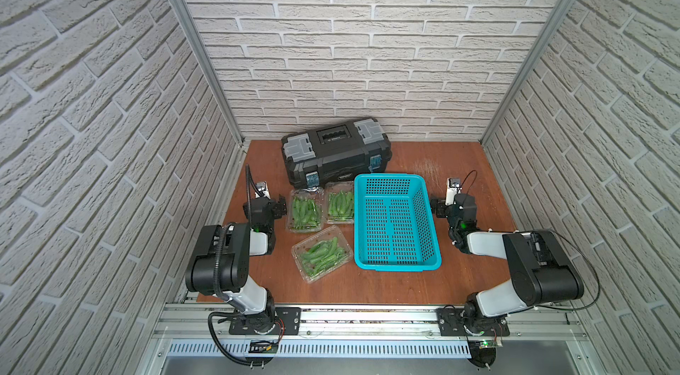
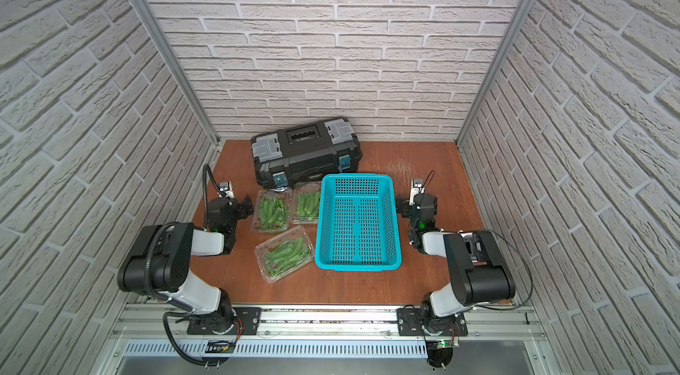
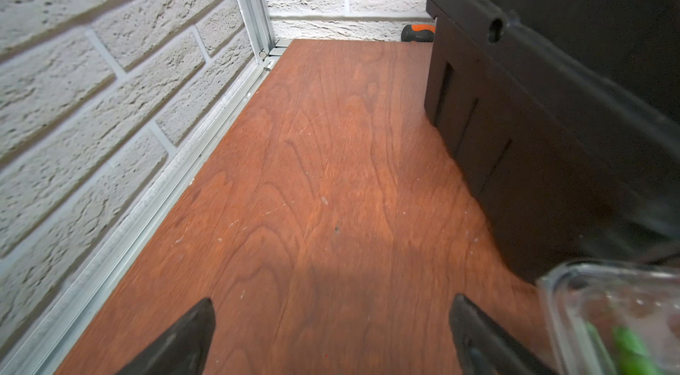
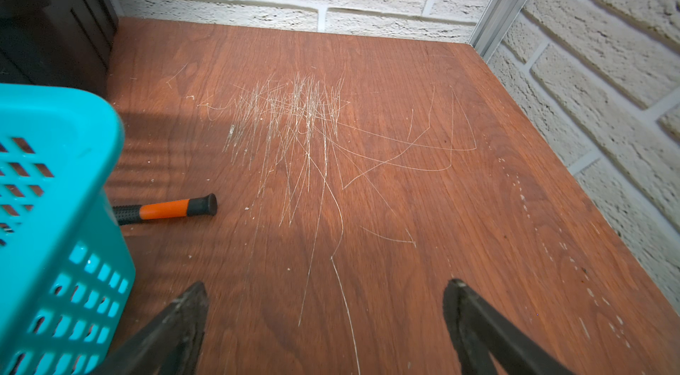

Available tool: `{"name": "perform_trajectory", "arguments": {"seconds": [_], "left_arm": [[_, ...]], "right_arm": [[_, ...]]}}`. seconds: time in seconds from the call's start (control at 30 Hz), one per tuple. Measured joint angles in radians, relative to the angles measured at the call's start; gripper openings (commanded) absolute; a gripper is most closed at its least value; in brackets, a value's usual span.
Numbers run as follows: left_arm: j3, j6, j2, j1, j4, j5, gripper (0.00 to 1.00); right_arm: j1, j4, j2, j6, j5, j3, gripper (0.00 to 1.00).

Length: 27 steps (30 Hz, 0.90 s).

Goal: Take small green peppers out of containers
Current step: Move the distractor to the center of the board.

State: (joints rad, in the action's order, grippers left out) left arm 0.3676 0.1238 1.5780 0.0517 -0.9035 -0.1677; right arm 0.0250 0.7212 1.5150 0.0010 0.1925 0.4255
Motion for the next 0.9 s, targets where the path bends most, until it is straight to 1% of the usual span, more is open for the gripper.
{"name": "perform_trajectory", "arguments": {"seconds": [0.13, 0.23, 0.3, 0.37, 0.43, 0.5, 0.57, 0.63, 0.73, 0.8, 0.9], "left_arm": [[0.000, 0.000, 0.000, 0.000, 0.000, 0.000, 0.98], [0.000, 0.000, 0.000, 0.000, 0.000, 0.001, 0.98], [0.000, 0.000, 0.000, 0.000, 0.000, 0.001, 0.98], [0.000, 0.000, 0.000, 0.000, -0.001, 0.000, 0.98], [0.000, -0.001, -0.018, -0.003, 0.018, -0.011, 0.98], [0.004, 0.000, -0.085, -0.014, 0.096, -0.050, 0.98], [0.028, 0.006, -0.176, -0.031, 0.193, -0.104, 0.98], [0.080, 0.034, -0.262, -0.042, 0.286, -0.160, 0.98], [0.168, 0.104, -0.346, -0.065, 0.420, -0.229, 0.98], [0.211, 0.138, -0.369, -0.111, 0.493, -0.280, 0.98], [0.233, 0.154, -0.368, -0.238, 0.569, -0.327, 0.98]], "right_arm": [[-0.002, 0.000, 0.000, 0.000, -0.005, 0.000, 1.00], [-0.002, 0.000, 0.000, 0.001, -0.007, 0.000, 0.95], [-0.002, 0.000, 0.000, 0.002, -0.007, 0.000, 0.90], [-0.002, -0.046, -0.008, 0.006, 0.005, 0.015, 0.87], [-0.003, -0.219, -0.030, 0.027, 0.037, 0.100, 0.85], [-0.002, -0.370, -0.047, 0.053, 0.061, 0.229, 0.82], [0.005, -0.457, -0.072, 0.084, 0.085, 0.333, 0.80], [0.023, -0.532, -0.104, 0.121, 0.125, 0.423, 0.80], [0.086, -0.630, -0.115, 0.153, 0.170, 0.522, 0.80], [0.143, -0.689, -0.109, 0.166, 0.182, 0.566, 0.79], [0.238, -0.753, -0.085, 0.182, 0.187, 0.612, 0.79]]}}
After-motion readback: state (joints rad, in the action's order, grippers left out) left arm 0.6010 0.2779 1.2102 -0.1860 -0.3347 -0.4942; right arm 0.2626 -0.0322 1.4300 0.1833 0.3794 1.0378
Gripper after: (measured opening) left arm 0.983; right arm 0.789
